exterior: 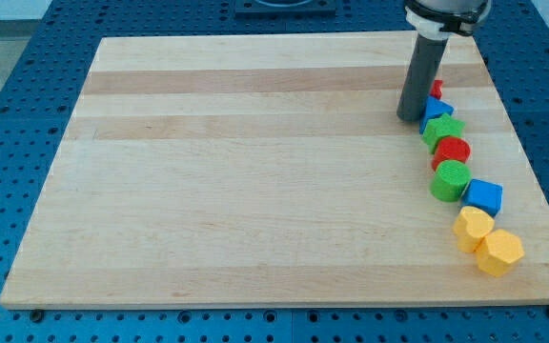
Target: Place the green circle below the red circle
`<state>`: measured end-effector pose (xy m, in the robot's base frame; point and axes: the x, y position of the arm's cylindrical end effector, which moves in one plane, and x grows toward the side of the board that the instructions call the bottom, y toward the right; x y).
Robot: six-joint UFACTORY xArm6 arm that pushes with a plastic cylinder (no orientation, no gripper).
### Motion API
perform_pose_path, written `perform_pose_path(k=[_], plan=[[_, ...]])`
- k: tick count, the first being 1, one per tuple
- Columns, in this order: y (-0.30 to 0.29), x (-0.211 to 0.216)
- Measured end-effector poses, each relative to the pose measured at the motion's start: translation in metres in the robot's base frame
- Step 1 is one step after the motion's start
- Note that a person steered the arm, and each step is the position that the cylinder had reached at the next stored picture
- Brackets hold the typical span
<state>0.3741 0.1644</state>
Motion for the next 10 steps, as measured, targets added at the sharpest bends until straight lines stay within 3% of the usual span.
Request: perform_pose_path(k=[5,6,8,10], plan=[[-0.008,0.002],[-0.029,0.028],[-0.03,0.122],[-0.03,0.153]])
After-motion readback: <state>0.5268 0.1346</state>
